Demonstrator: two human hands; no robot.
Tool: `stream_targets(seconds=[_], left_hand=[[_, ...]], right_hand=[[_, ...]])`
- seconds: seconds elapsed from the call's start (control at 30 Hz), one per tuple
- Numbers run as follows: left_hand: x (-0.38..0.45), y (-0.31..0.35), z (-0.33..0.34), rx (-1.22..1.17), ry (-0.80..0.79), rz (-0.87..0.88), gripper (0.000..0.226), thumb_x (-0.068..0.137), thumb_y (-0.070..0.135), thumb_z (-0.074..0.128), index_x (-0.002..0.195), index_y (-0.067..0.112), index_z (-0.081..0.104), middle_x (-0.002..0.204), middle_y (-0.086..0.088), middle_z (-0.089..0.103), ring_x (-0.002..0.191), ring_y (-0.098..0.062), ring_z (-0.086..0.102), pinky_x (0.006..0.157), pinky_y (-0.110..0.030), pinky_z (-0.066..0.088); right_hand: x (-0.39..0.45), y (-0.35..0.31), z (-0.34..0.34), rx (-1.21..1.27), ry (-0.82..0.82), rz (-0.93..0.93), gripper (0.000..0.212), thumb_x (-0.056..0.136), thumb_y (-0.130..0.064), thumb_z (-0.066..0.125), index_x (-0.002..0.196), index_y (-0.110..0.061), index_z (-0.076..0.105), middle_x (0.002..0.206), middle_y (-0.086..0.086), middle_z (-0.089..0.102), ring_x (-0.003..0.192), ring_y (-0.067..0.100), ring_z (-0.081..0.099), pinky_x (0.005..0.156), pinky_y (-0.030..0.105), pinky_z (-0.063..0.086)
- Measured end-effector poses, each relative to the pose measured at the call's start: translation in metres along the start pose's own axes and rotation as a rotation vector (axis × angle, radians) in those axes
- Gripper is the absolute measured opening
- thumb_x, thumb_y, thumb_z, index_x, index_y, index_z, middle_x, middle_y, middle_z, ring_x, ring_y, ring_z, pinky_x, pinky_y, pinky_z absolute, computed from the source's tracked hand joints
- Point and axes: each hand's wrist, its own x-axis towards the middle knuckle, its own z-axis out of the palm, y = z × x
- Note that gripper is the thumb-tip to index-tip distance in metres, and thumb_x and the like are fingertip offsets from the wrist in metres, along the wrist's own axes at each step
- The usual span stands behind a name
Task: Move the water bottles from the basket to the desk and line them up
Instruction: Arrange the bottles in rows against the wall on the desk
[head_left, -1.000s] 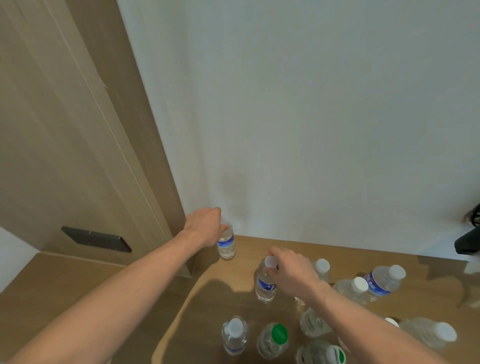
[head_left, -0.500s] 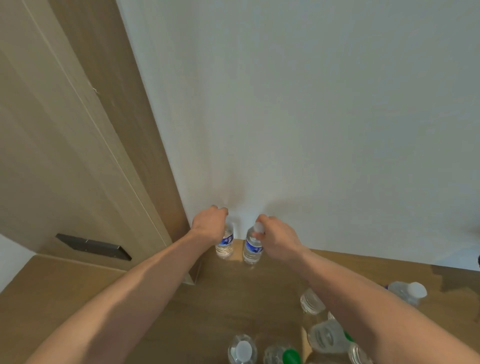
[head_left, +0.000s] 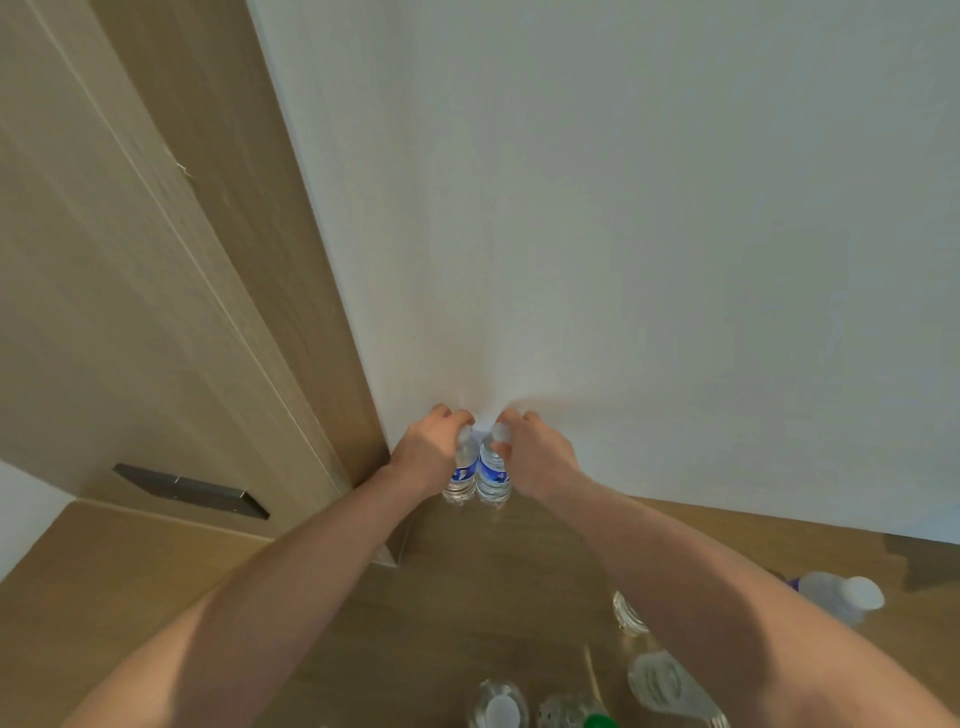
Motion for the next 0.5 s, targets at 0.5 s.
stream_targets(seconds=[0.5], left_hand=[[-0.053, 0.031, -0.023, 0.045, -0.061, -0.003, 0.095, 0.09, -0.009, 0.06, 0.166, 0.025, 0.015, 0.172, -0.001, 0.015, 0.147, -0.033, 0.038, 0.118, -0.043, 0.039]], right_hand=[[-0.107, 0.009, -0.047, 0.144, -0.043, -0.057, 0.062, 0.103, -0.029, 0.06, 0.16, -0.033, 0.036, 0.146, -0.001, 0.05, 0.11, 0.022, 0.065, 0.096, 0.036, 0.051]])
